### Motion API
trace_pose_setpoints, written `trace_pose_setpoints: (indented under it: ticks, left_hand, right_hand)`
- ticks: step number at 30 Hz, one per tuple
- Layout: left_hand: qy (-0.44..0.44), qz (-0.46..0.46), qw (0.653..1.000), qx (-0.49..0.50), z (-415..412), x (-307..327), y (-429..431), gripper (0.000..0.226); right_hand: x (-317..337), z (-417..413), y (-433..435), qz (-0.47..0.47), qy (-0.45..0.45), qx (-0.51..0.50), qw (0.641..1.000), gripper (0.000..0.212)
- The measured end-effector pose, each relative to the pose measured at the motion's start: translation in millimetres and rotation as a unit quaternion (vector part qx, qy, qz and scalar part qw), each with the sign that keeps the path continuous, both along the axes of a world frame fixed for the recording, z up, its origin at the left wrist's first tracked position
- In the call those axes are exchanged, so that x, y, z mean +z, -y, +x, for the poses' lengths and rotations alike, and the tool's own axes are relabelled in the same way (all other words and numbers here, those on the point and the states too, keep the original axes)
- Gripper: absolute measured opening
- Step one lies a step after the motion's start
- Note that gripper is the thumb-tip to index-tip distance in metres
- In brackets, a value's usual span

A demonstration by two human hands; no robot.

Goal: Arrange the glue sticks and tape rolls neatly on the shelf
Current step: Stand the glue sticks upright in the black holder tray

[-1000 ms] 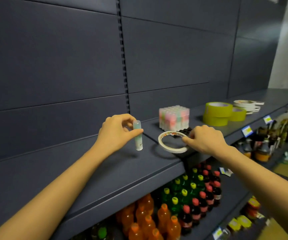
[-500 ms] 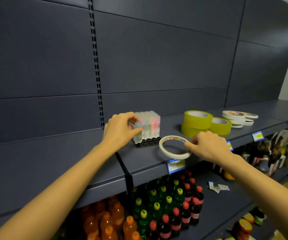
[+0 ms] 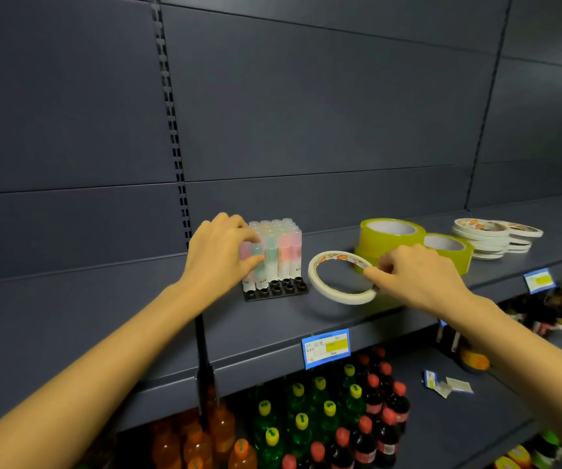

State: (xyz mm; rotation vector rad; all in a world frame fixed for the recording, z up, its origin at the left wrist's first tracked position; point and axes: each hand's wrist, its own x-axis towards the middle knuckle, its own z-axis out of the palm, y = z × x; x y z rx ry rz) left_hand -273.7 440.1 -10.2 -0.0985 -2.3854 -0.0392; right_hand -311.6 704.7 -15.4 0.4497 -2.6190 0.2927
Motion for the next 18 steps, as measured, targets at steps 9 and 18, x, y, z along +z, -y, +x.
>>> trace_pose_setpoints:
  ticks: [9,18]
  left_hand:
    - [0.012,-0.137,0.986,0.095,-27,14,-21,0.044]
    - [0.023,-0.033,0.998,0.050,-59,41,-73,0.035]
  right_hand:
    - [33,-52,2,-0.010,-0.059,0.052,0.997,0.036]
    - [49,-97,-52,-0.036,-0.040,0.061,0.997,0.033]
